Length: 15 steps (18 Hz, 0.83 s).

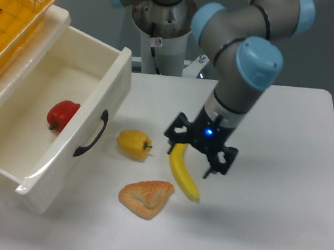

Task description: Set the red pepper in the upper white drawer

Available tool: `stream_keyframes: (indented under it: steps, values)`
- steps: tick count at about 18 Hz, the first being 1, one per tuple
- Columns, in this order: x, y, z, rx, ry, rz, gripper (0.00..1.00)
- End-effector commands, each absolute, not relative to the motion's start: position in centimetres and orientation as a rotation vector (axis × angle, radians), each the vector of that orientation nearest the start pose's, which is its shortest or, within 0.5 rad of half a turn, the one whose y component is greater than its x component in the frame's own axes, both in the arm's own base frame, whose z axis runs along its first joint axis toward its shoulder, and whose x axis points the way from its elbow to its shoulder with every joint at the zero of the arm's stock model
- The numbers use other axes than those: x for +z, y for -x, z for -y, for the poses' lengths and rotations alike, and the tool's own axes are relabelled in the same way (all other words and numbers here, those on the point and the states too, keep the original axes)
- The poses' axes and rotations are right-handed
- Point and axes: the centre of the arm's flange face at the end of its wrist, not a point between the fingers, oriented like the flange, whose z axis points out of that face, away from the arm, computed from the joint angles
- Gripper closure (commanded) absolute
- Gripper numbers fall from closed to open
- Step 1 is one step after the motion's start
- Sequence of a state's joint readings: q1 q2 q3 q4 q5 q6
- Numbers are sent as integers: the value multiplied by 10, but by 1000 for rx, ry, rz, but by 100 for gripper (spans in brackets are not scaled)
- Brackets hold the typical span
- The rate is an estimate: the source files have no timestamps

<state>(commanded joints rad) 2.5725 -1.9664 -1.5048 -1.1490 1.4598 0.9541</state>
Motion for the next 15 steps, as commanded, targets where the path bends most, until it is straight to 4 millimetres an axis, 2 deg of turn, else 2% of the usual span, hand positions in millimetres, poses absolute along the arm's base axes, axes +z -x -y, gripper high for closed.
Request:
stream_keyframes:
  steps: [2,3,7,9,11,14,15]
  values:
    - [331,468,-469,48,3019,24,0]
    - [330,469,-468,59,3026,-56,0]
    - [318,473,-461,104,3067,-557,0]
    - [315,476,-458,111,3069,-712,0]
    - [311,482,-455,108,3061,-789,0]
    - [286,487,-455,59,3081,-819,0]
    - [285,487,-456,59,3081,-819,0]
